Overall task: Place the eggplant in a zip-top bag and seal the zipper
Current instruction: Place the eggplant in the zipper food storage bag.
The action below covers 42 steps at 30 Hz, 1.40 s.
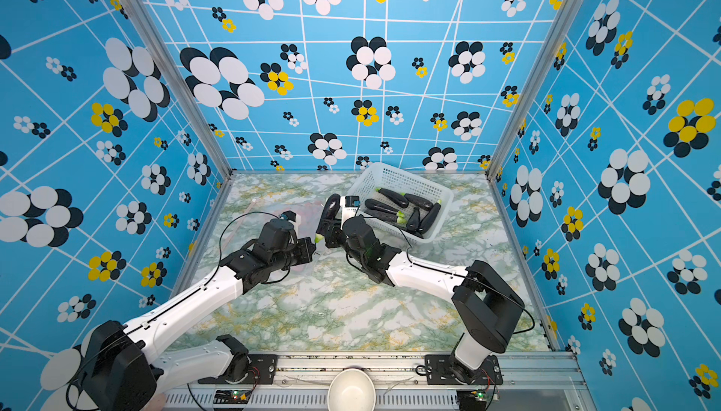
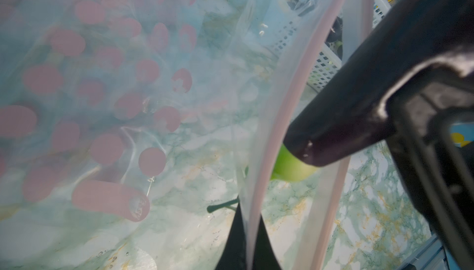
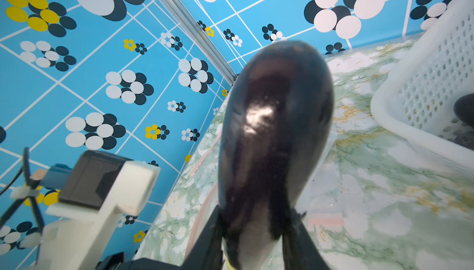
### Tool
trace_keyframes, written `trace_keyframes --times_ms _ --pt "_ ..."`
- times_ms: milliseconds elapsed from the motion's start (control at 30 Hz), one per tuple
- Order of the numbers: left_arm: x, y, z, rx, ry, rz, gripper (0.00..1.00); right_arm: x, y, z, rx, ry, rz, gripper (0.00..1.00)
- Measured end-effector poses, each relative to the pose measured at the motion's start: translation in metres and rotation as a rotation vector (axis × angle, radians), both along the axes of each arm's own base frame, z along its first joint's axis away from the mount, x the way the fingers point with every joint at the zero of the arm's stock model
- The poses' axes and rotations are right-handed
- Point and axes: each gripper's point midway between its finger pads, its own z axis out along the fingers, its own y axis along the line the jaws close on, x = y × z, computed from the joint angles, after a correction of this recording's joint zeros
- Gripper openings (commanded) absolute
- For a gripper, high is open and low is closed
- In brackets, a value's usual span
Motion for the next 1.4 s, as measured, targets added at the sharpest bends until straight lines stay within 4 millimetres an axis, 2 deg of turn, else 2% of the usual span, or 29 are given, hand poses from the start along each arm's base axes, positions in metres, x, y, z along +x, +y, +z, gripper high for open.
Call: trace_keyframes --times_ms 233,333,600,733,833,1100,1333,1400 --pt "0.000 0.000 0.007 -0.020 -0.016 0.008 0.00 -0.003 0.001 -0.007 -0.051 -0.009 0.002 0.37" --pt "0.000 0.000 0.010 -0.025 -0.023 0.008 0.00 -0.003 0.000 -0.017 -0.091 -0.003 0.007 0.39" --pt "0.000 0.000 0.012 -0.025 -0.026 0.007 0.00 -0.008 0.000 -0.032 -0.154 0.017 0.038 0.57" --pt "0.001 0.000 0.015 -0.020 -0.038 0.003 0.00 -0.011 0.001 -0.034 -0.166 0.025 0.059 0.59" --pt "0.002 0.001 0.015 -0.015 -0.041 0.002 0.00 -0.015 -0.001 -0.025 -0.164 0.018 0.072 0.62" --pt "0.003 0.002 0.016 -0.003 -0.051 -0.006 0.00 -0.027 -0.014 0.020 -0.132 -0.040 0.086 0.69" --pt "0.006 0.001 0.024 -0.010 -0.069 -0.012 0.00 -0.028 -0.011 0.017 -0.171 -0.006 0.105 0.67" --pt "0.006 0.001 0.024 -0.010 -0.068 -0.012 0.00 -0.025 -0.007 0.014 -0.193 0.010 0.106 0.59"
